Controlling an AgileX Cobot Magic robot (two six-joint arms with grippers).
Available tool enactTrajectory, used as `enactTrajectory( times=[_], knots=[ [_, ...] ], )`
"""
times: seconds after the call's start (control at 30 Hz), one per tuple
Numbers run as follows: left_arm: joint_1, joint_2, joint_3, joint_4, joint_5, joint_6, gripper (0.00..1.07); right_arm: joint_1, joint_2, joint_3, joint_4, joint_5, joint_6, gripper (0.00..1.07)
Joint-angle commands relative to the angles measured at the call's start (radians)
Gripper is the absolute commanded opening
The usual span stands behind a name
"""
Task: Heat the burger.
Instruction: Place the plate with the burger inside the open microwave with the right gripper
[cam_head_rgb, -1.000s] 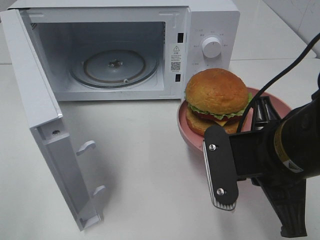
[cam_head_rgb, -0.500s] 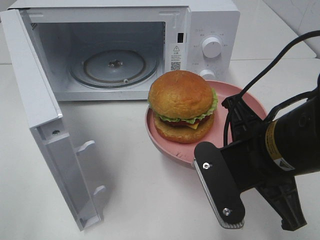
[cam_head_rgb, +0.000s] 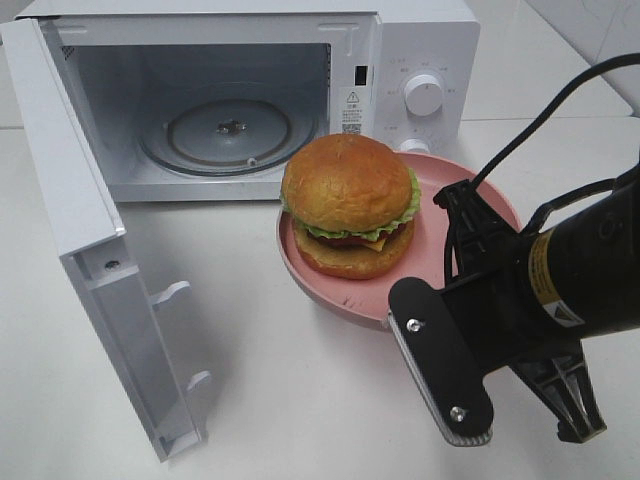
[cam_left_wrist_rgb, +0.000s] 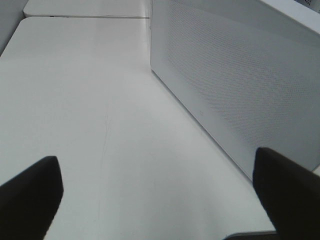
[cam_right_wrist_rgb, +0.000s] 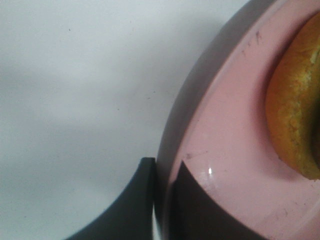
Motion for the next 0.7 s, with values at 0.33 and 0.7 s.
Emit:
enactTrajectory(
  times=[0.33,0.7],
  knots=[
    [0.001,-0.018,0.001,-0.005,0.000,-0.005,0.98,-0.144,0.047,-0.072,0.213,-0.120,-0.407,0.00],
    [0.001,-0.018,0.001,-0.005,0.000,-0.005,0.98,-0.145,0.153,-0.165,0.255,-0.152,-0.484,0.00]
  ],
)
